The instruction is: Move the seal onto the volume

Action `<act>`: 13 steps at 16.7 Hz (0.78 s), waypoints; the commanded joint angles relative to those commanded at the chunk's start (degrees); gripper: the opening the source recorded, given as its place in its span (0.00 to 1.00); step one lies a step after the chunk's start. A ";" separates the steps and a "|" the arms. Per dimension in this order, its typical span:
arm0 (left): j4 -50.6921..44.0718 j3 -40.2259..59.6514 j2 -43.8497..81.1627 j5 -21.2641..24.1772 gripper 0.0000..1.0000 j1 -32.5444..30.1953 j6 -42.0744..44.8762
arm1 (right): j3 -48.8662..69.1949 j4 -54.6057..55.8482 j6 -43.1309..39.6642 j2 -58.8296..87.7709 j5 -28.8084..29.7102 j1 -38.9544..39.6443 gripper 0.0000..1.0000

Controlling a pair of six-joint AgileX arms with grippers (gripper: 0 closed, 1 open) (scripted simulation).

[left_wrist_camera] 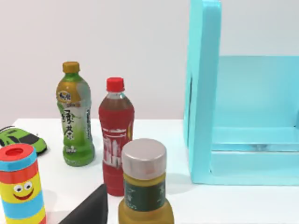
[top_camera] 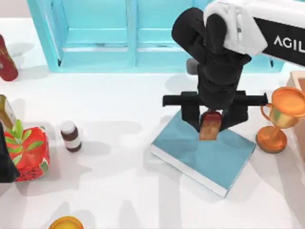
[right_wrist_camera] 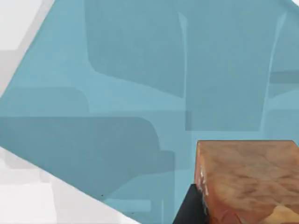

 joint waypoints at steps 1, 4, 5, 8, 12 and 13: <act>0.00 0.00 0.00 0.00 1.00 0.00 0.00 | 0.00 0.00 0.00 0.00 0.00 0.00 0.60; 0.00 0.00 0.00 0.00 1.00 0.00 0.00 | 0.00 0.00 0.00 0.00 0.00 0.00 0.83; 0.00 0.00 0.00 0.00 1.00 0.00 0.00 | 0.00 0.00 0.00 0.00 0.00 0.00 0.90; 0.00 0.00 0.00 0.00 1.00 0.00 0.00 | 0.00 0.00 0.00 0.00 0.00 0.00 1.00; 0.00 0.00 0.00 0.00 1.00 0.00 0.00 | 0.00 0.00 0.00 0.00 0.00 0.00 1.00; 0.00 0.00 0.00 0.00 1.00 0.00 0.00 | 0.00 0.00 0.00 0.00 0.00 0.00 1.00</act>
